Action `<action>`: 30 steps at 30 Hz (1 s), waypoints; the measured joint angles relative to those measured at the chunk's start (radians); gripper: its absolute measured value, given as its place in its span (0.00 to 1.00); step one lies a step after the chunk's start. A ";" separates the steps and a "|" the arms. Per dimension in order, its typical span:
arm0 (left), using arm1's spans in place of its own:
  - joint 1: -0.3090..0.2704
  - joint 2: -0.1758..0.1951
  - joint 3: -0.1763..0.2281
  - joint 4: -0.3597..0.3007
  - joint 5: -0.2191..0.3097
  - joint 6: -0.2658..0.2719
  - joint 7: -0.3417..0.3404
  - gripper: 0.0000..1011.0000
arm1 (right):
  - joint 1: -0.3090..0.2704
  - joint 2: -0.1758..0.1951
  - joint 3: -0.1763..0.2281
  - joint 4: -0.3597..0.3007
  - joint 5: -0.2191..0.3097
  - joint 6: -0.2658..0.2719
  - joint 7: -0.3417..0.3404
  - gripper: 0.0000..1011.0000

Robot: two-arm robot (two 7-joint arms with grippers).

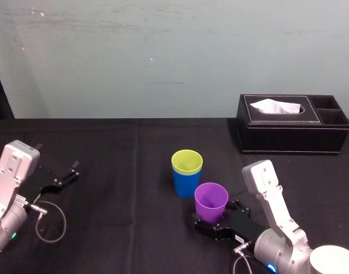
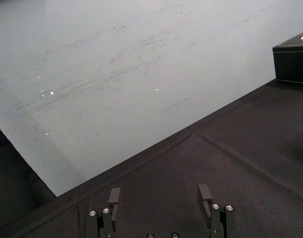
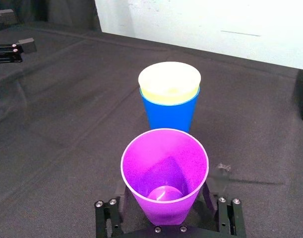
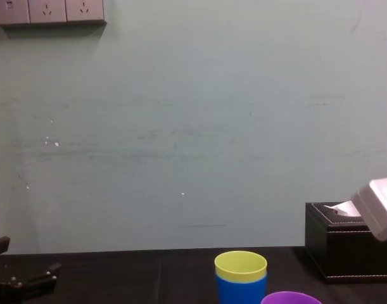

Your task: Stack the three plastic cups sequentially using one hand.

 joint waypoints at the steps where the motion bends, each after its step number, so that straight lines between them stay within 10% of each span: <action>1: 0.000 0.000 0.000 0.000 0.000 0.000 0.000 0.99 | 0.000 0.000 0.000 0.000 0.000 0.000 0.000 0.96; 11: 0.000 0.000 0.000 0.000 0.000 0.000 0.000 0.99 | -0.001 0.001 0.000 -0.001 0.000 -0.001 -0.001 0.70; 30: 0.000 0.000 0.000 0.000 0.000 0.000 0.000 0.99 | -0.008 0.014 -0.001 -0.041 -0.025 0.005 -0.001 0.69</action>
